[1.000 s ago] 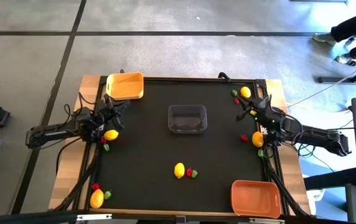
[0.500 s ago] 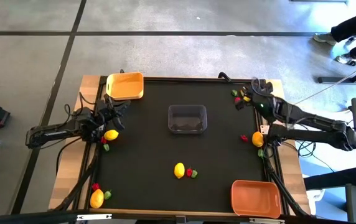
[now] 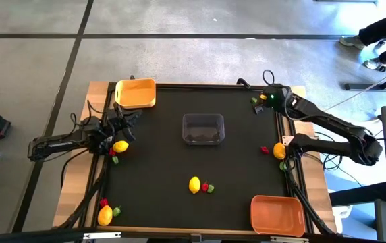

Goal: Sort produce into baskets
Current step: Put the red bell pepper into the transparent bin

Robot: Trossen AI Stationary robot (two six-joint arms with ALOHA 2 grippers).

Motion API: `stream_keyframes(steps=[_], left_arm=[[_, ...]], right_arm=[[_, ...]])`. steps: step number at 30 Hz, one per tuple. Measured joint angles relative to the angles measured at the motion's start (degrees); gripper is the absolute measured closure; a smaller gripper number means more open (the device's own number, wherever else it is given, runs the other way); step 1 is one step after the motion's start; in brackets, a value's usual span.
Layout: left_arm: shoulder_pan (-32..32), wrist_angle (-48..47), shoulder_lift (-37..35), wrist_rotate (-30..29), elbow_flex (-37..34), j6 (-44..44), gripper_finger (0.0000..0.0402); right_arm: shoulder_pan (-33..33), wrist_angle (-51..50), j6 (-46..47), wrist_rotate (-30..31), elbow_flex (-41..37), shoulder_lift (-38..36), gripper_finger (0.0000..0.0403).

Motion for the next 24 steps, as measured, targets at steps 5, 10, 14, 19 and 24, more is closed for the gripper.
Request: stream_keyframes(steps=[5,10,14,19,24], left_arm=[[0.0,0.0,0.0,0.0,0.0,-0.1,0.0396],[0.0,0.1,0.0,0.0,0.0,-0.1,0.0396],[0.0,0.5,0.0,0.0,0.0,-0.2,0.0396],[0.0,0.5,0.0,0.0,0.0,-0.2,0.0396],[0.0,0.5,0.0,0.0,0.0,-0.2,0.0396]], right_arm=[[-3.3,-1.0,2.0,-5.2,0.0,4.2,0.0299],[-6.1,-3.2,3.2,-9.2,0.0,8.5,0.0229],[-6.1,-3.0,3.0,-9.4,0.0,10.9,0.0196],[-6.1,-2.8,4.0,-10.9,0.0,12.7,0.0182],[-6.1,-2.8,6.7,-10.3,0.0,15.0,0.0181]])
